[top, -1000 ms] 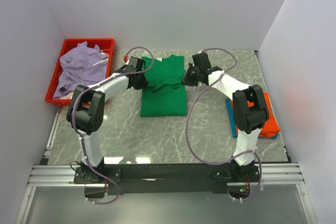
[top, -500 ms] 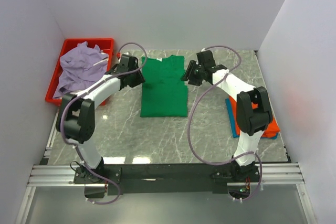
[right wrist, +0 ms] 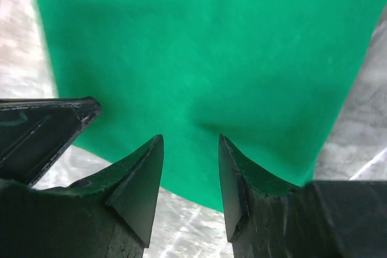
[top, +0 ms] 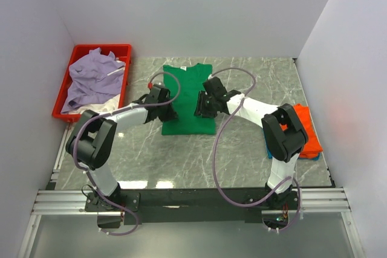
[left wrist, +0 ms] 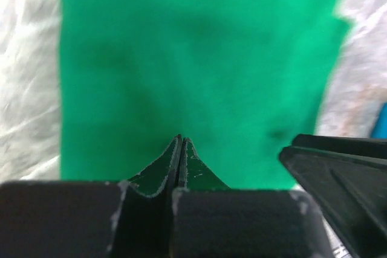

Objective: Fold and stack the t-shirts
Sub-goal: Fold the tshirt

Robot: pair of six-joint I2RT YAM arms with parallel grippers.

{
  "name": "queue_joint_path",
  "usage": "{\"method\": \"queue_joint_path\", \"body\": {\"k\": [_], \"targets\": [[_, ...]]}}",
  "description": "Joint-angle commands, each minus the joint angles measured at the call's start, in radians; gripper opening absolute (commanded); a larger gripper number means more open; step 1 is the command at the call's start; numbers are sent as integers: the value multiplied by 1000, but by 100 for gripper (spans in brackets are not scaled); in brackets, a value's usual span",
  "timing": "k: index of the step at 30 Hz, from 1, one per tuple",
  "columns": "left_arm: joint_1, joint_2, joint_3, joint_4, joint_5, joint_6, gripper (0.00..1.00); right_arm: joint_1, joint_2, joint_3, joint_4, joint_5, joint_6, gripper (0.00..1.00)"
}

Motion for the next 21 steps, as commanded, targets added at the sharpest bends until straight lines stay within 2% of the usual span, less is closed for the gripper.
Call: {"method": "queue_joint_path", "body": {"k": [1,9,17,21], "targets": [[-3,-1,-67,88,4,-52,1,4,22,-50,11,63,6,48],[-3,-42,-232,185,13,-95,1,9,14,-133,-9,144,-19,48],[-3,-142,-217,137,2,-62,1,18,-108,-121,-73,206,-28,48],[-1,-194,-219,100,-5,-63,1,68,-150,-91,-110,226,-16,48]]}}
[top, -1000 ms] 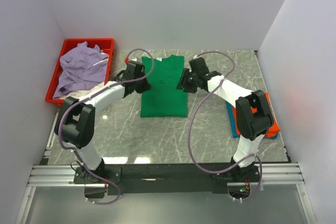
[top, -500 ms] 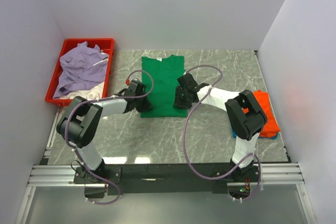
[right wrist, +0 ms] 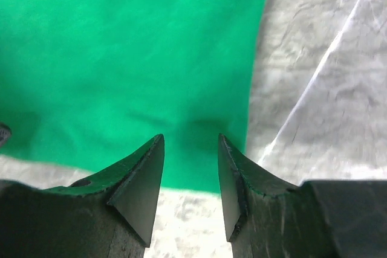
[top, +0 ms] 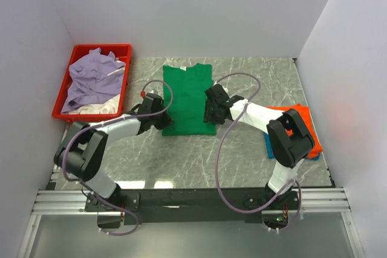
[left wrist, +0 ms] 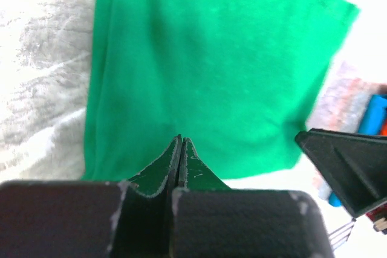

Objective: Fold and stack the t-shirts
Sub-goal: Fold the tshirt

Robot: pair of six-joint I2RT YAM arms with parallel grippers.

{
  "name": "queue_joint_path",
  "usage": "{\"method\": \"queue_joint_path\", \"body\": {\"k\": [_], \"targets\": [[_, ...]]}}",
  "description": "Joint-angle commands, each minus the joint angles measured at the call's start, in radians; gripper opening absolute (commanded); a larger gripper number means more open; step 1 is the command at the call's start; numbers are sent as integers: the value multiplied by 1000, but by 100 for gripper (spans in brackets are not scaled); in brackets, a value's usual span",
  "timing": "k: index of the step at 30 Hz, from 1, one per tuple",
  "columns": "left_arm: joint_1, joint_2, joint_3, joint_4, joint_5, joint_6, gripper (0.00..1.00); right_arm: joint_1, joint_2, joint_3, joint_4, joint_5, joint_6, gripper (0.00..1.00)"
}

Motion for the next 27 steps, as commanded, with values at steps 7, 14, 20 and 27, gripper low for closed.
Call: {"method": "queue_joint_path", "body": {"k": [7,14,20,27], "targets": [[-4,-87,-39,-6,-10,3,1,152,-9,83,-54,85,25,47],[-4,-61,-131,41,-39,-15,1,164,33,3,-13,105,50,47],[-4,-52,-186,84,-32,-35,1,161,49,-64,30,87,54,47],[-2,-86,-195,63,-36,-28,1,128,-27,-174,92,1,59,47]]}}
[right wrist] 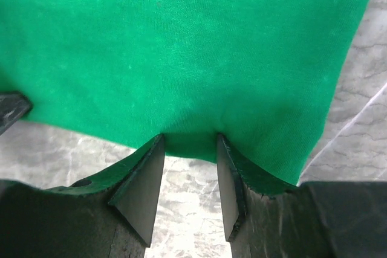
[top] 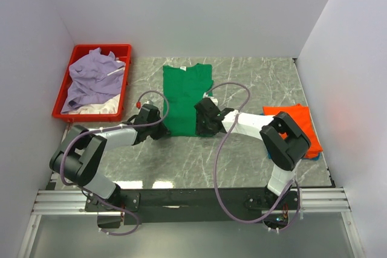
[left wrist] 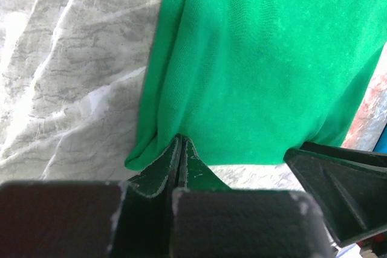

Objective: Fold and stack the t-shirts
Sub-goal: Fold the tshirt

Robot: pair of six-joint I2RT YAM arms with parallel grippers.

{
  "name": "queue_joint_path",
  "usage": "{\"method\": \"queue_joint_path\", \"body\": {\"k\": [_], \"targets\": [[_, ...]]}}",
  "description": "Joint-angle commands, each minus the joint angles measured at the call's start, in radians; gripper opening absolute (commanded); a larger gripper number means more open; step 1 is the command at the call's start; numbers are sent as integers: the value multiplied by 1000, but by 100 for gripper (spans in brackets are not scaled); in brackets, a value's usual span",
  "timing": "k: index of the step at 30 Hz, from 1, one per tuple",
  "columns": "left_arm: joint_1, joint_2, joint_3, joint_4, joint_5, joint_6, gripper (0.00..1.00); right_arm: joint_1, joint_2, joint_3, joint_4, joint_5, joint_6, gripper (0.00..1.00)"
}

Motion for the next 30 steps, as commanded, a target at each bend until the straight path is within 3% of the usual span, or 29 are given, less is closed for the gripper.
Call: {"method": "queue_joint_path", "body": {"k": [1,7,12,22,24,28,30], "targets": [[-2,-29,-21,-22,-20,7,1,-49,-61,-96,12,-94,14,47],[-1,-46,-27,-26,-17,7,1,-158,-175,-225,101,-220,13,47],[-1,-46,-30,-26,-14,7,1,-239,-171,-306,179,-334,13,47],[-1,-176,-13,-97,-5,22,1,-307,-256,-392,220,-406,13,47],[1,-213,-11,-129,-12,24,7,-319,-292,-409,216,-418,14,47],[18,-281,-30,-155,-11,30,31,-353,-375,-435,207,-437,18,47],[25,-285,-33,-161,-11,36,36,-364,-393,-443,197,-423,16,47]]}}
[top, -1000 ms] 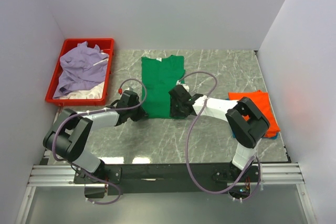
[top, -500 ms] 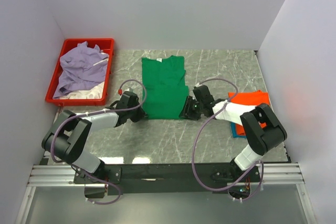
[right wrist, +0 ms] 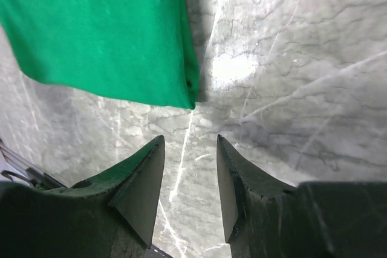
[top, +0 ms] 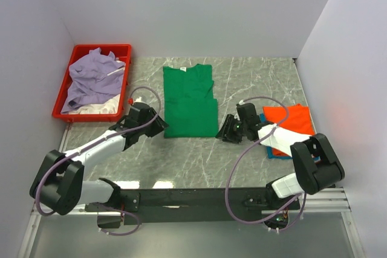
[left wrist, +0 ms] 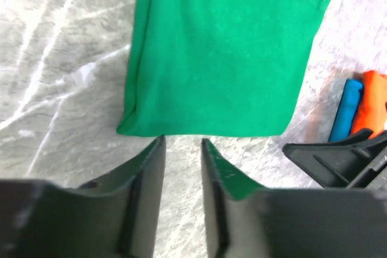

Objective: Fold and stack the t-shirts
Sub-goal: Fold the tshirt

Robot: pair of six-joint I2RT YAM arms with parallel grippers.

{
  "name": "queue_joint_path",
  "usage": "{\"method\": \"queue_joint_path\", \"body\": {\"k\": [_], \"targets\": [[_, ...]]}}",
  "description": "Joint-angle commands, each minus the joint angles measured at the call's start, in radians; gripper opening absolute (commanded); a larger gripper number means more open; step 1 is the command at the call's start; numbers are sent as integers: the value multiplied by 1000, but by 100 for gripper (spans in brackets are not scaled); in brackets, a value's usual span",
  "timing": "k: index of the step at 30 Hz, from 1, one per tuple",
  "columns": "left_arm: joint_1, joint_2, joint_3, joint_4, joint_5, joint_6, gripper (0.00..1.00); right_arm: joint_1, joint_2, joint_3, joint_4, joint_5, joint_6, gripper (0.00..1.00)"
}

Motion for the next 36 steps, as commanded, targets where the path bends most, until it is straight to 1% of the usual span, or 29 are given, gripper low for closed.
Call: {"method": "queue_joint_path", "body": {"k": [1,7,9,16,18,21,27,30,32,33,35,36], "targets": [[13,-21,-22,-32,-8,26,41,-18,-58,-8,-16,2,-10,47],[21,26,-48,28,33,24,52,-27,12,-3,29,-16,2,48],[22,44,-56,49,41,21,52,-29,49,6,52,-21,11,48],[28,141,-63,121,42,13,49,-27,132,25,76,-25,40,47],[33,164,-74,146,45,4,47,-27,152,28,107,-25,43,47],[33,183,-86,166,44,-3,44,-27,166,25,116,-21,45,46],[33,239,-91,200,50,-13,41,-29,195,28,133,-28,53,44],[33,247,-100,207,42,-17,36,-27,206,28,145,-39,59,39],[33,244,-103,207,39,-22,28,-27,218,35,147,-45,59,27],[33,239,-108,206,41,-22,20,-29,221,38,147,-53,57,19],[33,227,-111,203,44,-17,10,-29,221,38,144,-56,57,10],[31,219,-111,191,47,-14,2,-29,215,34,145,-57,59,3]]}}
